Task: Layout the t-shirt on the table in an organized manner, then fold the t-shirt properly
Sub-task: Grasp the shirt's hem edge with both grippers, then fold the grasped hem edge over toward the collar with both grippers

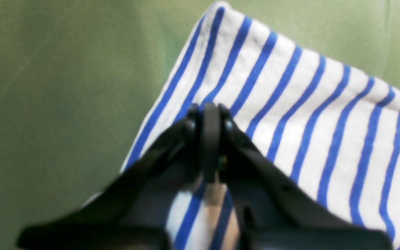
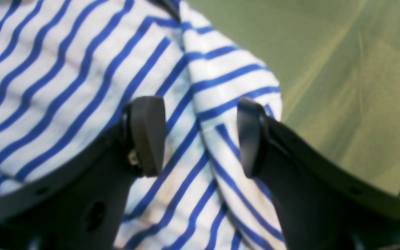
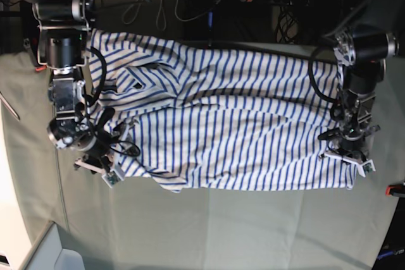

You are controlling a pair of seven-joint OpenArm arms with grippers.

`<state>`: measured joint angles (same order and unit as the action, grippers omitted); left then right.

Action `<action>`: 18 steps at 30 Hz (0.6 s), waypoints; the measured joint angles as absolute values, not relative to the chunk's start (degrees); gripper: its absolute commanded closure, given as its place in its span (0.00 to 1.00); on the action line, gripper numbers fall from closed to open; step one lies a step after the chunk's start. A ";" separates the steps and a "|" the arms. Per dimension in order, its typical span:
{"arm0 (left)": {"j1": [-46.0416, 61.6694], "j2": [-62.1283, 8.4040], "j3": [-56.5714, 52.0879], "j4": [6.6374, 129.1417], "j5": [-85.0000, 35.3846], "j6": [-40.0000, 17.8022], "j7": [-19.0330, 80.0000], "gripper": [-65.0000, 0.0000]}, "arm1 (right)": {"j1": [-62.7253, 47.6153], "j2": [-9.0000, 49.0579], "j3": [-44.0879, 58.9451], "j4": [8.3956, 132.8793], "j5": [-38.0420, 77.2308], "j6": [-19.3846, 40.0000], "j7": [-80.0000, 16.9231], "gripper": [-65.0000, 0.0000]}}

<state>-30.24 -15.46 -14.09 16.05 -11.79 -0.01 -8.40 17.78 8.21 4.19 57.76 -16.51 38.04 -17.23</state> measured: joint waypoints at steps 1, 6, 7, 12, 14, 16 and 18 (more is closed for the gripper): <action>-30.02 -15.53 -14.09 16.08 -11.79 -0.03 -8.64 0.84 | 18.09 8.10 4.03 57.04 -16.32 36.07 -17.23 0.49; -28.60 -15.40 -14.09 16.08 -11.79 0.03 -9.78 0.68 | 20.60 8.25 4.05 50.92 -16.58 35.48 -15.92 0.49; -28.62 -15.46 -14.09 16.08 -11.79 0.03 -9.45 0.65 | 20.95 8.25 4.05 49.93 -16.49 35.44 -13.85 0.49; -28.08 -15.40 -14.09 16.14 -11.79 0.05 -10.48 0.61 | 20.99 8.25 4.05 46.85 -16.56 35.48 -9.58 0.65; -27.99 -15.42 -14.09 16.14 -11.79 0.08 -10.55 0.61 | 20.91 8.27 4.23 46.70 -16.71 35.48 -9.26 0.78; -27.99 -15.42 -14.09 16.14 -11.79 0.08 -10.48 0.61 | 21.08 8.43 4.23 46.72 -16.60 35.46 -8.71 0.91; -27.99 -15.42 -14.09 16.14 -11.79 0.08 -10.37 0.61 | 21.10 8.45 4.40 47.27 -16.56 35.42 -8.54 0.99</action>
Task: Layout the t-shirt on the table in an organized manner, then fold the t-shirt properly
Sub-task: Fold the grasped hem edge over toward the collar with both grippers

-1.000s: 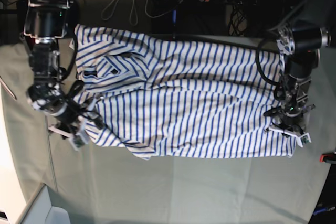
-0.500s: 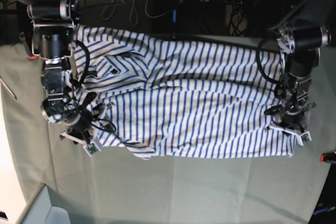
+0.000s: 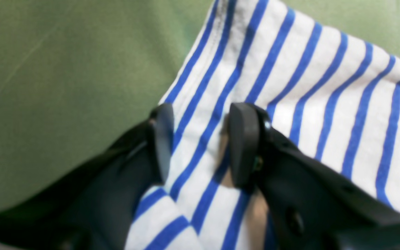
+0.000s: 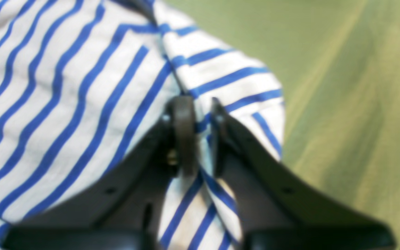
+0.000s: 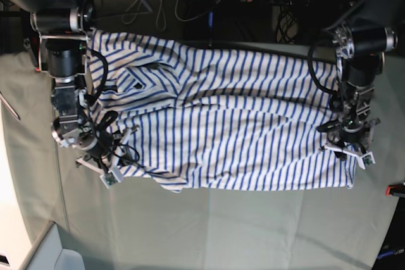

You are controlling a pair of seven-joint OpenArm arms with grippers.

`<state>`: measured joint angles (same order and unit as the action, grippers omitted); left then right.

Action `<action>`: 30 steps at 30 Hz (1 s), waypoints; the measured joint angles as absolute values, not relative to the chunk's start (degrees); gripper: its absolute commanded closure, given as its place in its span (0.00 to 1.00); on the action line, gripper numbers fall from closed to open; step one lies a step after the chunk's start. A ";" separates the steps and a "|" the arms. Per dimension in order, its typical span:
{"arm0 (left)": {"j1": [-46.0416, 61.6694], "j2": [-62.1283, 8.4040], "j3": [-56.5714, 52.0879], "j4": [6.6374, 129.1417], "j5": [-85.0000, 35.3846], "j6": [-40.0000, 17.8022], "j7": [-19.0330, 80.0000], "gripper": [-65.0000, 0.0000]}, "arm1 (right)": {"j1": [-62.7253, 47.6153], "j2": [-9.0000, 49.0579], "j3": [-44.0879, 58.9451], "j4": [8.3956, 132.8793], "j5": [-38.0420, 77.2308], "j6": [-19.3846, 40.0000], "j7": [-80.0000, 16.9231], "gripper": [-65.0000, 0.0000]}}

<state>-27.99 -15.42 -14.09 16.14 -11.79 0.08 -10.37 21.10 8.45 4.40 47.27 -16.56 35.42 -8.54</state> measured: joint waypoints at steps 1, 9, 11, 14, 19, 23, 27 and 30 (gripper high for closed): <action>-27.97 -15.42 -14.09 16.14 -11.79 0.05 -10.37 0.60 | 21.08 8.45 4.43 47.70 -16.58 35.09 -8.67 1.00; -27.70 -15.42 -14.09 16.27 -11.79 0.05 -10.44 0.60 | 18.37 8.86 9.52 58.19 -16.01 28.99 -8.43 1.00; -27.38 -15.40 -14.09 16.29 -11.81 0.03 -10.81 0.60 | 16.73 8.16 13.63 61.65 -16.12 29.02 -8.93 1.00; -27.33 -15.40 -14.26 16.40 -12.21 0.03 -11.00 0.60 | 14.59 7.42 16.64 65.28 -16.12 29.56 -8.99 1.00; -27.49 -15.62 -14.46 16.69 -12.21 0.03 -10.31 0.60 | 11.73 6.11 19.55 68.18 -14.13 30.15 -9.41 1.00; -28.32 -15.75 -14.46 16.56 -11.84 0.21 -8.88 0.60 | 10.07 4.01 28.93 73.19 -10.41 30.35 -9.61 1.00; -28.27 -15.70 -14.46 16.56 -12.08 0.23 -9.08 0.60 | 7.38 2.00 31.38 74.15 -10.20 30.35 -8.71 1.00; -28.32 -15.68 -14.46 16.56 -12.21 0.23 -9.06 0.60 | 5.04 1.21 30.94 73.52 -10.24 30.39 -9.58 1.00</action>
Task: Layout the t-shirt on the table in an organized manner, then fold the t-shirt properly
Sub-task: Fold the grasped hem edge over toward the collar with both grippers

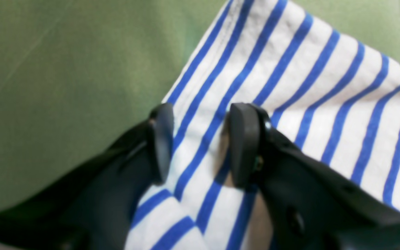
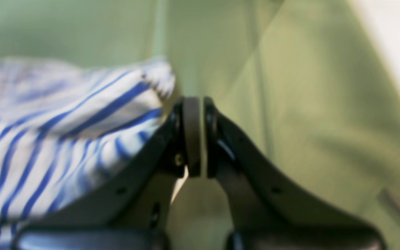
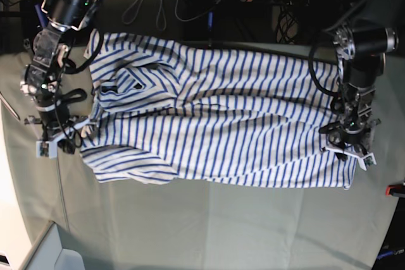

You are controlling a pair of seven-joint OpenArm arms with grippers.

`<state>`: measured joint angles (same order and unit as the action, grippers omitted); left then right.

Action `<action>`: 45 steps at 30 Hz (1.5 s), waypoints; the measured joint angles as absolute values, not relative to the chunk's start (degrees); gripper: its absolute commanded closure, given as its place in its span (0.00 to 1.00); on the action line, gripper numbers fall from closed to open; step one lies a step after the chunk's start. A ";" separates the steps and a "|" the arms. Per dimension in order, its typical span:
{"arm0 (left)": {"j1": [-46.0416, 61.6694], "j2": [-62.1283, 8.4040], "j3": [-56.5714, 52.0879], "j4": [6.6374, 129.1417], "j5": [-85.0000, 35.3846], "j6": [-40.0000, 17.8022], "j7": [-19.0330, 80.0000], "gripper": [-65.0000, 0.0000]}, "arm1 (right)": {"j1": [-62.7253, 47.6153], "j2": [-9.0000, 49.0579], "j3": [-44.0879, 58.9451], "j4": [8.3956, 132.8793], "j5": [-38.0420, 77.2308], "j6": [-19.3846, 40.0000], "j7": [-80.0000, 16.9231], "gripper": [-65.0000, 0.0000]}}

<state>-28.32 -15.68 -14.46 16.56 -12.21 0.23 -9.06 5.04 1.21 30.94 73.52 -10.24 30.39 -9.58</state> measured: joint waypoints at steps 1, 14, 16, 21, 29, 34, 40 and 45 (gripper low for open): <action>-28.47 -15.70 -14.46 16.56 -12.23 0.23 -8.99 0.60 | 4.75 1.13 30.92 73.52 -10.22 30.37 -9.52 1.00; -31.29 -18.24 -14.13 16.51 -11.79 0.25 -8.45 0.04 | 5.06 0.99 30.96 73.93 -10.22 30.37 -9.37 1.00; -31.31 -17.87 -14.13 16.36 -11.77 0.23 -8.40 0.04 | 5.04 0.99 30.96 73.93 -10.22 30.37 -9.39 1.00; -31.07 -16.16 -13.96 16.05 -11.79 0.25 -8.43 0.04 | 5.08 1.02 30.94 73.95 -10.24 30.37 -9.39 1.00; -31.16 -15.55 -5.15 11.51 -12.40 -0.91 -11.25 0.55 | 5.19 2.15 30.98 74.00 -10.24 30.37 -9.39 1.00; -31.09 -15.90 -5.15 11.31 -12.21 -0.89 -11.44 0.95 | 5.67 2.94 30.70 74.00 -10.24 30.37 -9.58 1.00; -30.98 -16.01 -5.15 11.68 -12.21 -0.84 -11.18 1.00 | 7.81 3.49 30.61 73.93 -10.26 30.37 -9.63 0.98; -26.87 -16.03 -5.15 18.31 -12.21 -0.43 -10.17 1.00 | 8.67 5.10 23.97 71.64 -10.17 32.14 -9.04 0.77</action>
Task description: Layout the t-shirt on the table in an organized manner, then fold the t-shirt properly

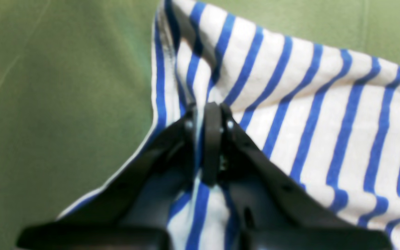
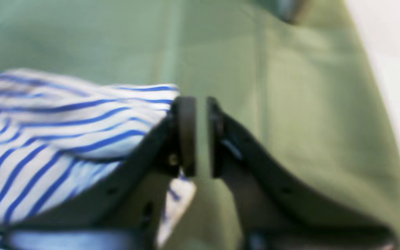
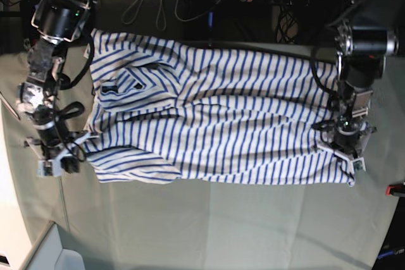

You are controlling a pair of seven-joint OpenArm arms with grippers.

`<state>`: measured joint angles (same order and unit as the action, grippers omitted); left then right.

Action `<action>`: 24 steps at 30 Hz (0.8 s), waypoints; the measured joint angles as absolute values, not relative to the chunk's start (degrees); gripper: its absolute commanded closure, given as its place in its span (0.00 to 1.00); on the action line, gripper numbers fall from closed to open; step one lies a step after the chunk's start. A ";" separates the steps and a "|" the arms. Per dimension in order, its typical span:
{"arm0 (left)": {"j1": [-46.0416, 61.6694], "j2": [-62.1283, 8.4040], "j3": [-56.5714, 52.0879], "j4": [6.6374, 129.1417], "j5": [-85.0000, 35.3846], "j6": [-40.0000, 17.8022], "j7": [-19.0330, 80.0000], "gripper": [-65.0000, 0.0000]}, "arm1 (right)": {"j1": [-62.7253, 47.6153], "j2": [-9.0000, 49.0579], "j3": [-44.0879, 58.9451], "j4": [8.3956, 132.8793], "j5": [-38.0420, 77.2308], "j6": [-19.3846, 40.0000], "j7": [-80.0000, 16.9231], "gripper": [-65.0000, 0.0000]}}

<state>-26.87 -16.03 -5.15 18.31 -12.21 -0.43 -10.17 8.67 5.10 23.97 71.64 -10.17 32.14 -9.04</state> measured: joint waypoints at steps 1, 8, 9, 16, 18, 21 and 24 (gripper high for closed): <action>-25.41 -16.03 -5.15 20.53 -12.19 -0.43 -9.96 1.00 | 8.80 5.13 22.79 70.32 -10.24 32.18 -9.23 0.70; -22.59 -16.14 -5.15 25.52 -12.23 -0.21 -8.10 1.00 | 9.96 5.08 17.72 67.85 -10.44 32.58 -9.58 0.40; -22.61 -16.14 -5.15 25.54 -12.23 -0.19 -7.33 1.00 | 10.09 5.06 17.34 67.85 -10.41 32.58 -9.54 0.40; -22.61 -16.19 -5.15 26.26 -12.21 -0.14 -5.39 1.00 | 9.63 5.21 16.49 67.75 -10.41 32.60 -9.56 0.50; -22.61 -16.19 -5.15 26.26 -12.21 -0.16 -5.37 1.00 | 9.67 5.23 16.67 66.43 -10.17 32.60 -9.08 0.63; -22.63 -16.19 -5.15 26.26 -12.23 -0.16 -5.34 1.00 | 9.43 5.96 16.71 63.68 -10.44 32.75 -9.80 0.92; -22.61 -16.19 -5.15 26.26 -12.23 -0.16 -5.30 1.00 | 8.91 6.74 17.72 63.31 -10.41 32.73 -9.74 1.00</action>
<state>-22.61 -16.19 -5.15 26.26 -12.23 -0.16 -5.30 8.91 6.74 17.72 63.31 -10.41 32.73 -9.74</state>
